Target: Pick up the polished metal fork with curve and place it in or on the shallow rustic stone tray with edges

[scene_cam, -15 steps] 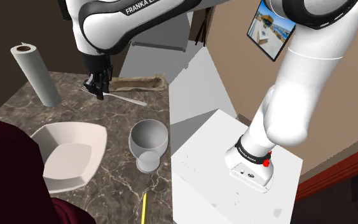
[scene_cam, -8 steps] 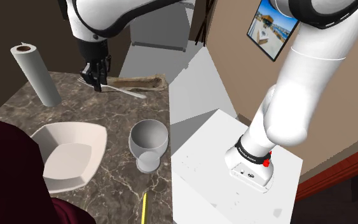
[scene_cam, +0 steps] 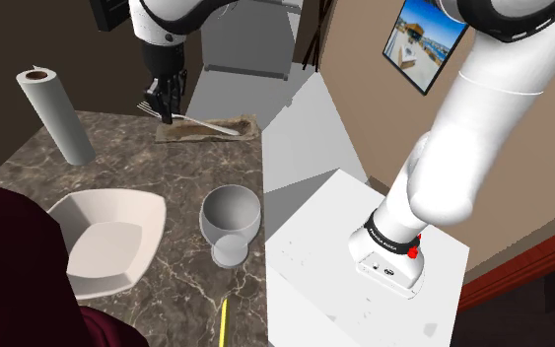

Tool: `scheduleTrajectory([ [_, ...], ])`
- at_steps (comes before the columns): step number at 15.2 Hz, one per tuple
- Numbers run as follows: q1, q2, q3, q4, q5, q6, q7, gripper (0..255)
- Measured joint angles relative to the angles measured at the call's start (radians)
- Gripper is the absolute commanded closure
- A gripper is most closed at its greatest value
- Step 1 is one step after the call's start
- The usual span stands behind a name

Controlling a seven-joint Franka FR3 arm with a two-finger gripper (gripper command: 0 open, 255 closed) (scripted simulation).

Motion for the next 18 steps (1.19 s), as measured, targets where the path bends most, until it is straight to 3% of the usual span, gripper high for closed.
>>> scheduleTrajectory([
  [9,-0.114,-0.044,-0.09,-0.055,0.028,0.009,-0.214,255],
  [18,-0.118,0.001,-0.095,-0.115,0.023,0.112,-0.225,255],
])
